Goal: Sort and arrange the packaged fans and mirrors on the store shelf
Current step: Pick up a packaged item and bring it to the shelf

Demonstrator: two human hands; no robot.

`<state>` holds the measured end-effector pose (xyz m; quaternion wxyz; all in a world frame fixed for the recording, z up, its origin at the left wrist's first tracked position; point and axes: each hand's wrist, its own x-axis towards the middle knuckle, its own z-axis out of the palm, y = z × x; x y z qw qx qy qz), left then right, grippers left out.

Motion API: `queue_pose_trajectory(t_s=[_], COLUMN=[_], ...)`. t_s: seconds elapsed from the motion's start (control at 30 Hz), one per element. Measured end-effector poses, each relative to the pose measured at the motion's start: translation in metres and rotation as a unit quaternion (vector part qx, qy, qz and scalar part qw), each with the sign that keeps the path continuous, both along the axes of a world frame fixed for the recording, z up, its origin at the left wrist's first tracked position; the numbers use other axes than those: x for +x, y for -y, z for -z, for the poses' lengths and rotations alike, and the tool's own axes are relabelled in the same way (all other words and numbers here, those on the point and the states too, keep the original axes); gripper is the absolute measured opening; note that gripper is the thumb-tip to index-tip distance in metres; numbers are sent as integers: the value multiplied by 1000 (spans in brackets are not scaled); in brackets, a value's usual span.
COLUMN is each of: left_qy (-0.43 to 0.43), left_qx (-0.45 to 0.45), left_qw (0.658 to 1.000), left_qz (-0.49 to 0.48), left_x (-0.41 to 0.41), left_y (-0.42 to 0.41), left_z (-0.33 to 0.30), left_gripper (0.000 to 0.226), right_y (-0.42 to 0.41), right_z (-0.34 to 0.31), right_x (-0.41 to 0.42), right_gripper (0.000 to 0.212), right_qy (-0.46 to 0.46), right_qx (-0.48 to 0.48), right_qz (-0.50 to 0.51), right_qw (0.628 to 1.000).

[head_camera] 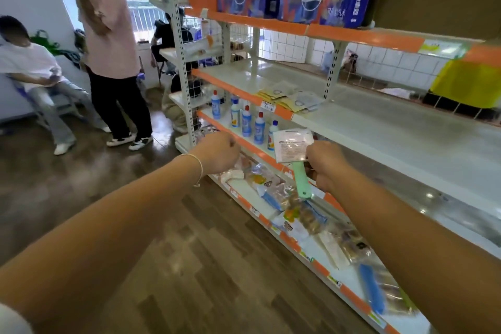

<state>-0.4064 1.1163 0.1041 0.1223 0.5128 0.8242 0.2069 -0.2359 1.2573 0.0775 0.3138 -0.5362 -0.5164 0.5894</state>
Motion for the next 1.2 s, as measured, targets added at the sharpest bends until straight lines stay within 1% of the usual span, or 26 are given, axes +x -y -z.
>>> queue_pose_trajectory(t_s=[0.13, 0.23, 0.33, 0.5, 0.6, 0.7, 0.77, 0.83, 0.93, 1.0, 1.1, 1.2], left_qy=[-6, -12, 2, -9, 12, 32, 36, 49, 52, 71, 144, 194], left_qx=[1, -5, -2, -15, -14, -24, -14, 3, 3, 12, 14, 6], left_qw=[1000, 1000, 1000, 1000, 1000, 999, 998, 997, 995, 992, 985, 976], left_qz=[-16, -25, -26, 2, 18, 37, 49, 65, 91, 100, 98, 98], left_x=[-40, -69, -99, -148, -185, -224, -252, -278, -307, -322, -336, -349], left_y=[-48, -82, -117, -177, -214, -248, -269, -287, -314, -333, -360, -386], left_z=[2, 6, 13, 28, 34, 33, 30, 24, 15, 11, 12, 20], left_gripper=[27, 30, 31, 33, 34, 30, 29, 28, 26, 25, 22, 25], right_y=[-43, -70, -95, -137, -164, -192, -210, -230, -256, -270, -285, -303], right_z=[-8, -10, -6, 5, 11, 12, 9, 6, 0, -3, -4, -3], right_x=[-36, -63, -91, -143, -177, -212, -235, -257, -285, -300, -321, -337], right_gripper=[32, 33, 31, 28, 24, 25, 24, 19, 15, 14, 16, 16], right_qy=[-13, -11, -14, -3, -8, -8, -14, -22, -34, -45, -56, -67], right_qx=[-2, -2, -4, -11, -7, -15, -24, -36, -40, -43, -44, -47], right_qz=[-14, -20, -28, -14, 1, 20, 28, 37, 42, 51, 54, 63], right_qw=[1000, 1000, 999, 1000, 1000, 1000, 999, 998, 998, 997, 996, 995])
